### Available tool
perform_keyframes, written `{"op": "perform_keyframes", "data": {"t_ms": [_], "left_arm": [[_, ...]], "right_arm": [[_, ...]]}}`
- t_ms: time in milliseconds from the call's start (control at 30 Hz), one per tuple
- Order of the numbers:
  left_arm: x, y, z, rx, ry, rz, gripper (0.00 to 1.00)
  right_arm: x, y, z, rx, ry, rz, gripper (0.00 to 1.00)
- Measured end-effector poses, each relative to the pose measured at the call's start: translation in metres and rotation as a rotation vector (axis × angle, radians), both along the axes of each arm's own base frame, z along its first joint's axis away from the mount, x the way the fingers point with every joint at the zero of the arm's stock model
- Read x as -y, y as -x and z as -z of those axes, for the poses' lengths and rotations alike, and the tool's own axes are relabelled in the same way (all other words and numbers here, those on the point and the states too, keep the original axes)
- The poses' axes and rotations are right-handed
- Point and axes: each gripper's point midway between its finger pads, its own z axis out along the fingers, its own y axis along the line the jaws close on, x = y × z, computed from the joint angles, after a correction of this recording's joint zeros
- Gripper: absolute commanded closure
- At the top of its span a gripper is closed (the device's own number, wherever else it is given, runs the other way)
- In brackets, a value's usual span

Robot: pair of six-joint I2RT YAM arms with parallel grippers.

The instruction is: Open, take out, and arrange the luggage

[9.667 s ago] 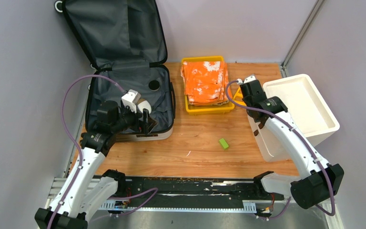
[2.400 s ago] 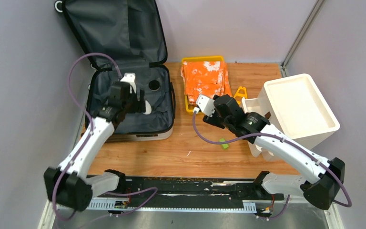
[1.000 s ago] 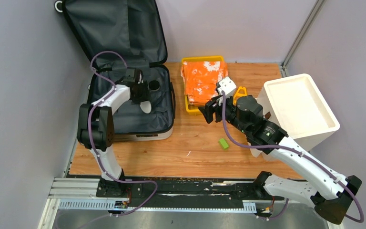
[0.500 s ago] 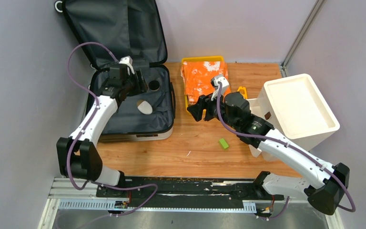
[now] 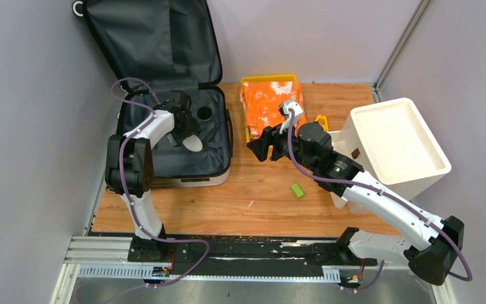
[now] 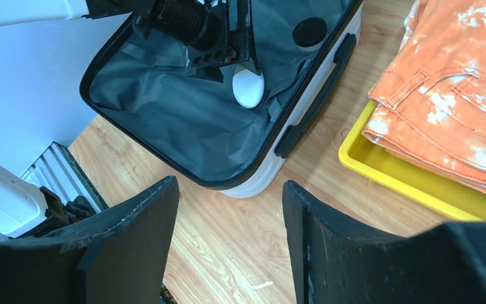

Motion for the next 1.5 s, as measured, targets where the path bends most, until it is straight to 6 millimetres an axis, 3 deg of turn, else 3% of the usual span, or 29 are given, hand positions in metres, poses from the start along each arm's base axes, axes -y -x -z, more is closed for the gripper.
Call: {"op": "perform_keyframes", "data": {"t_ms": [300, 600, 800, 900, 1000, 1233, 1367, 1500], "left_arm": [[0.004, 0.000, 0.029, -0.062, 0.045, -0.116, 0.14], [0.003, -0.001, 0.037, -0.070, 0.048, -0.151, 0.43], [0.004, -0.001, 0.028, -0.051, 0.047, -0.121, 0.52], [0.005, 0.000, 0.010, -0.013, 0.057, -0.094, 0.52], [0.006, 0.002, -0.027, 0.074, 0.069, -0.059, 0.53], [0.016, 0.011, -0.087, 0.232, 0.108, 0.023, 0.55], [0.038, 0.032, -0.115, 0.322, 0.173, 0.101, 0.56], [0.074, 0.056, -0.136, 0.390, 0.269, 0.203, 0.57]], "right_arm": [[0.012, -0.004, -0.011, 0.094, 0.046, 0.020, 0.37], [0.024, -0.002, -0.025, 0.172, 0.061, 0.036, 0.37], [0.023, 0.000, -0.019, 0.166, 0.066, 0.022, 0.37], [0.019, 0.001, -0.018, 0.157, 0.056, 0.007, 0.37], [0.012, 0.003, -0.015, 0.135, 0.039, -0.018, 0.36], [-0.007, 0.000, -0.003, 0.057, -0.007, -0.045, 0.34], [-0.024, -0.004, 0.009, -0.011, -0.047, -0.065, 0.32], [-0.038, -0.008, 0.020, -0.081, -0.101, -0.070, 0.32]]}}
